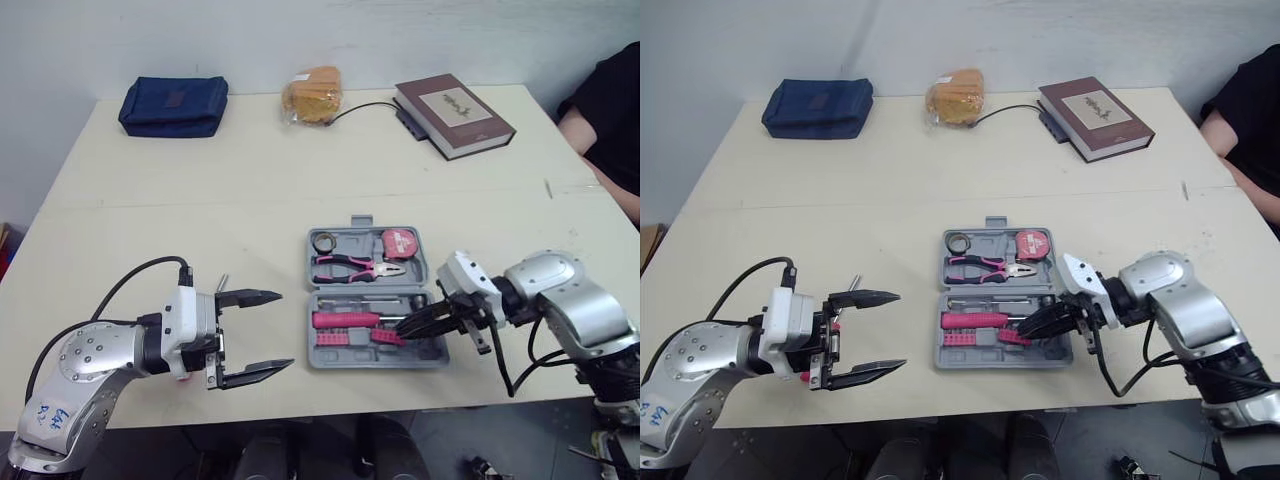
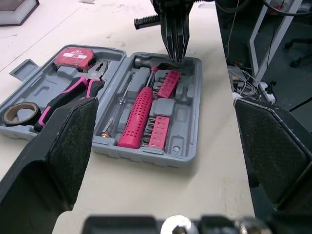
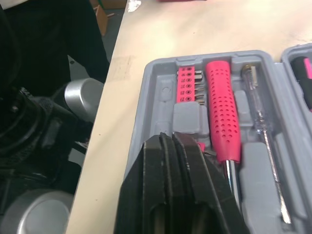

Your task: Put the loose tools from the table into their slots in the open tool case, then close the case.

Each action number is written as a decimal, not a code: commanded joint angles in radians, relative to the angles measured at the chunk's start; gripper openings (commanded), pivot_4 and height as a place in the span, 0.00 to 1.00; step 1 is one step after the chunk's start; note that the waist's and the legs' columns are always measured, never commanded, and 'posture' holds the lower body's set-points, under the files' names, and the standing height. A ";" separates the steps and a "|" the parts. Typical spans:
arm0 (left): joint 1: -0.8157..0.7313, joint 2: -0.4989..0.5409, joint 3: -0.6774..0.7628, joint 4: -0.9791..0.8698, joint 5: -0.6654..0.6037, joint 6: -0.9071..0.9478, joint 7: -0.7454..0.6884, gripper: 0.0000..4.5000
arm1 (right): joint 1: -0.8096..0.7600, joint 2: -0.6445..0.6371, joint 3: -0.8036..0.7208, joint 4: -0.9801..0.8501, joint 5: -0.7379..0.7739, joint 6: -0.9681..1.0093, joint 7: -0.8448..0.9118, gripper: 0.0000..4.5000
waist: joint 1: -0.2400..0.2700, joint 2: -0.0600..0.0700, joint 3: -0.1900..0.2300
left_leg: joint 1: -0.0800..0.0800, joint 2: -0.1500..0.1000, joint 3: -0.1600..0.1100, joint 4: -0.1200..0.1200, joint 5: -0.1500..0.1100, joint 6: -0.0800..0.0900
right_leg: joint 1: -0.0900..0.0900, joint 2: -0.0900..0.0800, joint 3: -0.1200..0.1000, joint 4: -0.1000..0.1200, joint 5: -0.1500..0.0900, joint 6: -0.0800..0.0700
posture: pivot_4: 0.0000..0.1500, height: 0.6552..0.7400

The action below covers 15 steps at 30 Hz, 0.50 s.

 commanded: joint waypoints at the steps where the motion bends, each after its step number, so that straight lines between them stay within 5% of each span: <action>1: 0.005 0.009 0.022 -0.018 -0.003 -0.009 -0.003 1.00 | -0.001 0.017 -0.014 0.039 -0.033 -0.093 0.011 0.01 | 0.000 0.000 0.000 | 0.000 0.000 0.000 0.000 0.000 0.000 | 0.000 0.000 0.000 0.000 0.000 0.000 | 1.00 1.00; 15: 0.005 0.010 0.023 -0.030 -0.009 0.004 0.007 1.00 | -0.014 0.049 0.022 0.219 -0.135 -0.326 0.039 0.01 | -0.001 0.000 0.000 | 0.001 0.000 0.000 0.000 0.000 0.000 | 0.001 0.000 0.000 0.000 0.000 0.000 | 1.00 1.00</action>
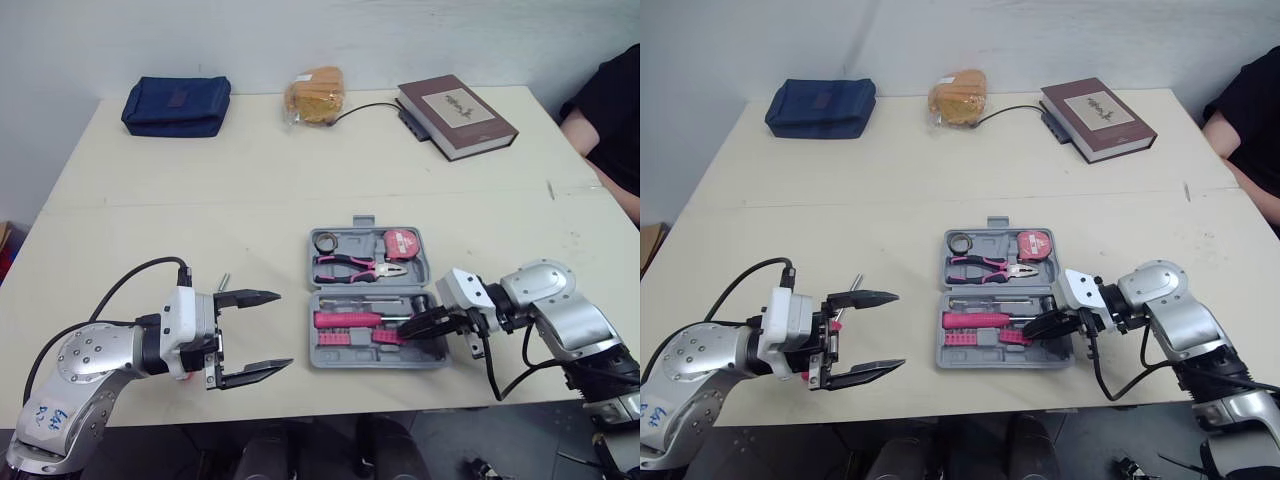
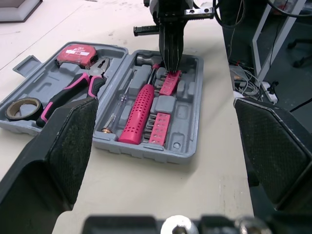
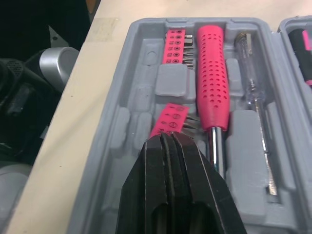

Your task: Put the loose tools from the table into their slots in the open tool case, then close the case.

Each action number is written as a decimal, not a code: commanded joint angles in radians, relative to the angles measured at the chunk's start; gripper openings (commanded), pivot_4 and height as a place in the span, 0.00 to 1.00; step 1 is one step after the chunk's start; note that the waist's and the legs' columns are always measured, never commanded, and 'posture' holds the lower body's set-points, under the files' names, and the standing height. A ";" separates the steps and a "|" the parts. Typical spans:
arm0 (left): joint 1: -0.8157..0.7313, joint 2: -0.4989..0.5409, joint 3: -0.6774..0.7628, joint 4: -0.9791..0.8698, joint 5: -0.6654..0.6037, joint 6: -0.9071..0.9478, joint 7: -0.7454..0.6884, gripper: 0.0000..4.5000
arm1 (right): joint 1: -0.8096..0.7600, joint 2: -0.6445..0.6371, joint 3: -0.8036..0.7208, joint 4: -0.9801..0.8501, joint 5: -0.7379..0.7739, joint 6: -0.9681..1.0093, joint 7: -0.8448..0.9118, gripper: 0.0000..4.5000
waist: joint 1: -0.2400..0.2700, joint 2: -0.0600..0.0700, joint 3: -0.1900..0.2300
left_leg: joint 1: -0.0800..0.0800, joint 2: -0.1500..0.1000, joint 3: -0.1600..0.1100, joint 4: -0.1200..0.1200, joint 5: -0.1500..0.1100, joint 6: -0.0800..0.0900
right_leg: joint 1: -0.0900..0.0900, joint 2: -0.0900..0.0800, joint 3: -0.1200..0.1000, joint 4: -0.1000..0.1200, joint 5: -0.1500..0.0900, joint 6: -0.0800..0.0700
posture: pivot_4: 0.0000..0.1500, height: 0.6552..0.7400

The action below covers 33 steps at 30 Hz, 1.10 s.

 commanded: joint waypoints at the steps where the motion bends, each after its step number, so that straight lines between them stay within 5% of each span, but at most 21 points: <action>1: -0.004 0.010 0.016 -0.031 -0.009 0.002 0.005 1.00 | -0.010 0.011 0.005 0.053 -0.042 -0.080 0.026 0.01 | 0.000 0.000 0.000 | 0.000 0.000 0.000 0.000 0.000 0.000 | 0.000 0.000 0.000 0.000 0.000 0.000 | 1.00 1.00; 22: -0.039 0.027 0.031 -0.075 -0.048 0.082 0.046 1.00 | -0.023 0.124 -0.058 0.125 -0.001 -0.225 -0.026 0.01 | -0.002 -0.001 -0.001 | 0.001 0.001 -0.001 0.000 0.000 -0.001 | 0.001 0.001 0.000 0.003 0.000 0.000 | 1.00 1.00; 33: -0.023 0.013 0.015 -0.074 -0.038 0.068 0.049 1.00 | 0.089 -0.081 -0.105 -0.126 0.114 0.031 0.043 0.01 | 0.002 0.000 0.000 | 0.000 0.000 -0.002 0.000 0.000 0.000 | 0.001 0.000 -0.001 -0.001 0.000 0.000 | 1.00 1.00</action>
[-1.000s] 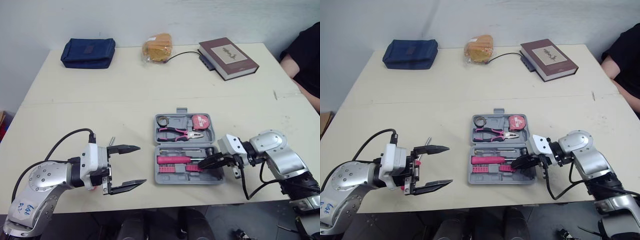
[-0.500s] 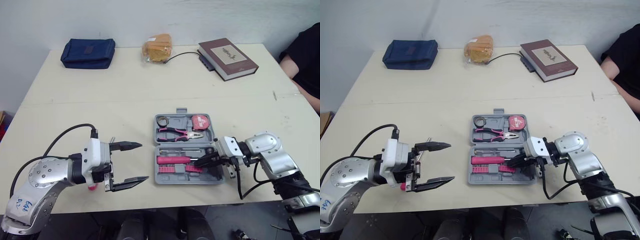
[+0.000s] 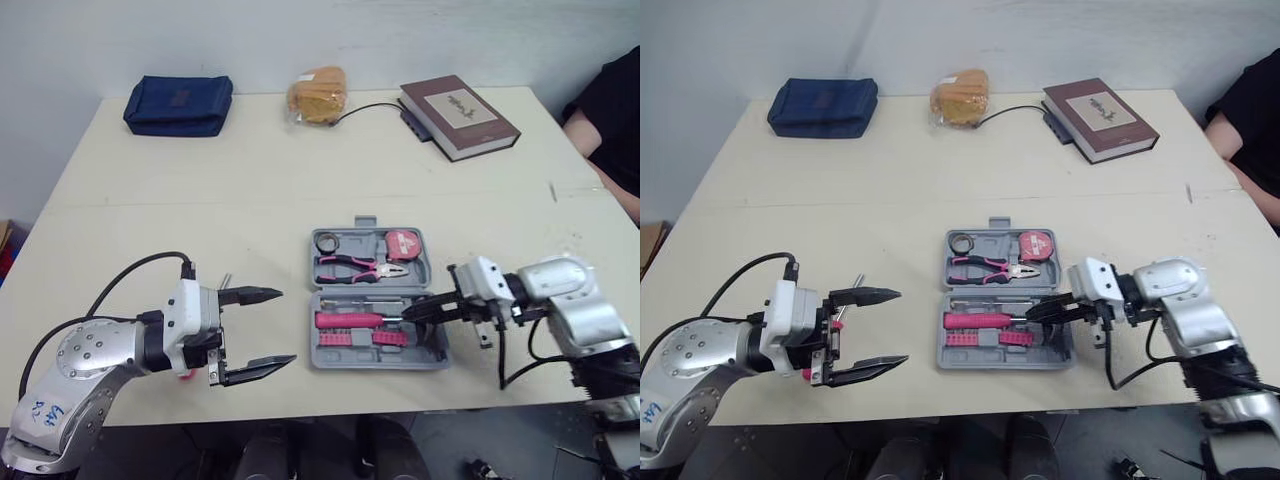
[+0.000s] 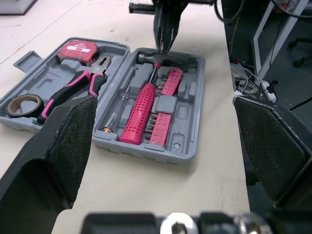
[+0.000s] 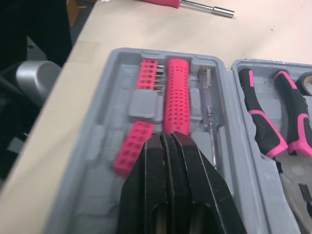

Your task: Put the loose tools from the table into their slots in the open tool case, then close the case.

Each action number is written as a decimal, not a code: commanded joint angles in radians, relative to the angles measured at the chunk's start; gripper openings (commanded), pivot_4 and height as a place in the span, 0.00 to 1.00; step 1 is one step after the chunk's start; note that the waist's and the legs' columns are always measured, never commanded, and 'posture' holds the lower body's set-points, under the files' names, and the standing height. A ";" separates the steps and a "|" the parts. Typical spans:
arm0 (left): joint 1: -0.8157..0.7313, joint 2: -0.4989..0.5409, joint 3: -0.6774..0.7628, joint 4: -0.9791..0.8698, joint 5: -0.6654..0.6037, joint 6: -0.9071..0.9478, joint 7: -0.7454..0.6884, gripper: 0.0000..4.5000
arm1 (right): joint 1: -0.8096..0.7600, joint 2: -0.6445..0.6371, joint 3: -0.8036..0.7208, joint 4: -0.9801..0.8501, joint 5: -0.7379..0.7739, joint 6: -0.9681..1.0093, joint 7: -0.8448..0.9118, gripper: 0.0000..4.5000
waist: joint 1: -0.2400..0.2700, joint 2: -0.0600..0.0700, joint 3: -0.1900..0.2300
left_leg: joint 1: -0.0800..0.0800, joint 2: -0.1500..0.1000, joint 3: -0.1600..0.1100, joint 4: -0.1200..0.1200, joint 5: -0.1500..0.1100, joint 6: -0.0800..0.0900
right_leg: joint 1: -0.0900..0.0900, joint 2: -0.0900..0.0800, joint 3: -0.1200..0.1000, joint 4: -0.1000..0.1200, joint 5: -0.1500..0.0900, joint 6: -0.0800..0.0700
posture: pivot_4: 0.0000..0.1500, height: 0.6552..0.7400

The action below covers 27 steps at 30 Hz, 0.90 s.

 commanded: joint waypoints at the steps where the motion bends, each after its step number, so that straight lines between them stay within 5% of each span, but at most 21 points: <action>1: -0.002 -0.006 0.008 -0.033 -0.010 -0.012 0.005 1.00 | 0.027 -0.021 -0.004 -0.036 -0.004 0.012 0.032 0.01 | 0.000 0.000 0.000 | 0.000 0.000 0.000 0.000 0.000 0.000 | 0.000 0.000 0.000 0.000 0.000 0.000 | 1.00 1.00; 27: -0.007 -0.008 0.005 -0.017 -0.007 -0.013 -0.011 1.00 | -0.021 0.059 0.037 0.057 -0.165 -0.072 -0.038 0.01 | -0.003 0.000 0.000 | 0.000 0.000 0.001 0.000 0.000 0.000 | 0.000 0.001 0.001 0.002 0.000 0.000 | 1.00 1.00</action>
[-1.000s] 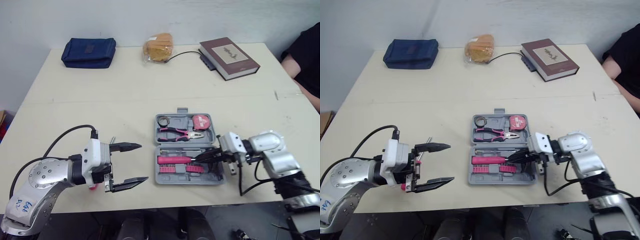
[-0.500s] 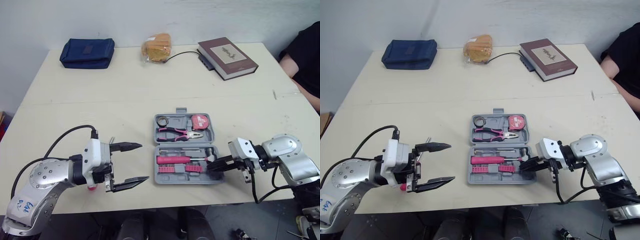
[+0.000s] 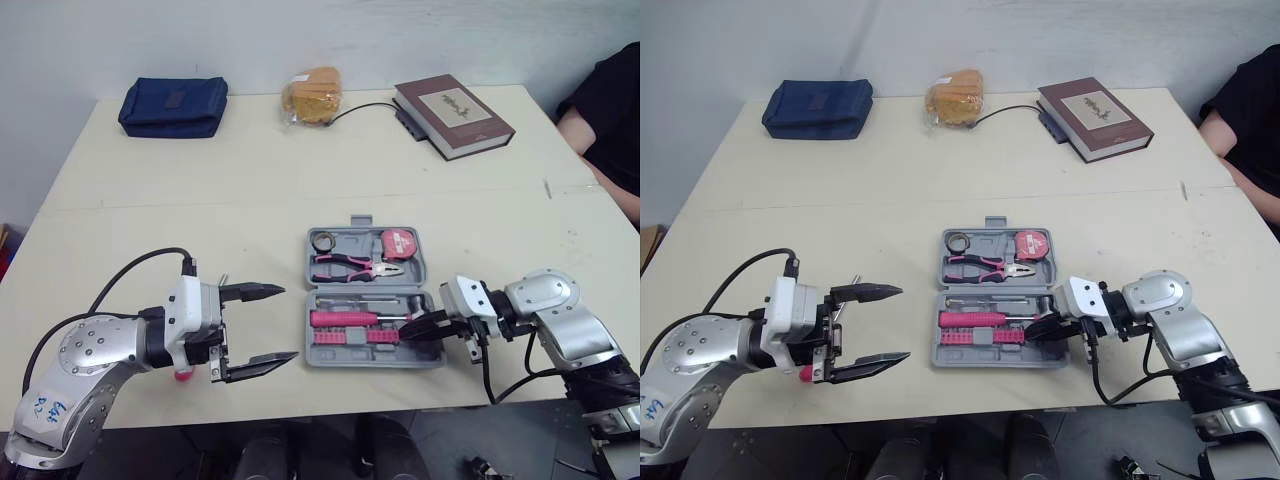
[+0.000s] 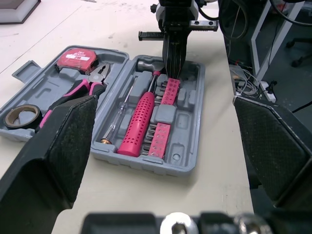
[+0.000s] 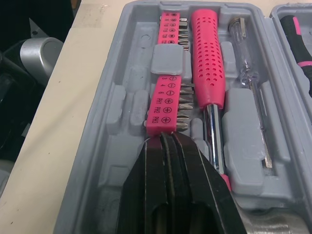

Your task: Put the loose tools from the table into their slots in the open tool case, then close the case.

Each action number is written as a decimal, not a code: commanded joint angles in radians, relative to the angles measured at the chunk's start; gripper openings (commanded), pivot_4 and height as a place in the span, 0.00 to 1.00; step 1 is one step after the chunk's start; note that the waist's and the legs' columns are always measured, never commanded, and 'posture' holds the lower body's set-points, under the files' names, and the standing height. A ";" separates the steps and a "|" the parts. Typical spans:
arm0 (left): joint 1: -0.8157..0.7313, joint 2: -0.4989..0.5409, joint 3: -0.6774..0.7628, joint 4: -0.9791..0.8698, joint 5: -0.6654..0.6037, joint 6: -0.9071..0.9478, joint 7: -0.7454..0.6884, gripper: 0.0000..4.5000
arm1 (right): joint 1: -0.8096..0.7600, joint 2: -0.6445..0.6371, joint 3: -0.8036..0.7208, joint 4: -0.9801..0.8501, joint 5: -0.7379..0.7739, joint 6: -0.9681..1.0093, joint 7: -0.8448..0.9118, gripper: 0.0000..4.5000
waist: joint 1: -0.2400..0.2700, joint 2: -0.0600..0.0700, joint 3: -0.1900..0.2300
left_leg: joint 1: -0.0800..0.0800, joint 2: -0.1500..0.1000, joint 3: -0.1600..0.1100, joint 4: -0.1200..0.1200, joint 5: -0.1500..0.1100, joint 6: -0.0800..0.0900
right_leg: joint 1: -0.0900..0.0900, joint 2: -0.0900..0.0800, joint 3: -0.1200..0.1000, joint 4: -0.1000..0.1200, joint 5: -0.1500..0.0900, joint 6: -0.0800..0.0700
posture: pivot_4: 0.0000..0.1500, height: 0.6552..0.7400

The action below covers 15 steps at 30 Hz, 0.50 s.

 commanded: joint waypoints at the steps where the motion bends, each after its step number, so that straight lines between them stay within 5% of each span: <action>1: 0.012 -0.001 0.011 -0.021 -0.008 -0.016 -0.008 1.00 | -0.017 -0.027 -0.012 0.005 -0.023 -0.044 0.011 0.01 | 0.001 0.000 0.000 | 0.000 0.000 0.000 0.000 0.000 0.000 | 0.000 0.000 0.000 0.000 0.000 0.000 | 1.00 1.00; 15: 0.012 0.002 0.012 -0.013 -0.005 -0.023 -0.020 1.00 | -0.029 0.000 -0.033 -0.064 0.077 0.036 0.008 0.01 | 0.001 0.000 0.000 | 0.000 0.000 0.000 0.000 0.000 0.000 | 0.000 0.000 0.000 0.000 0.000 0.000 | 1.00 1.00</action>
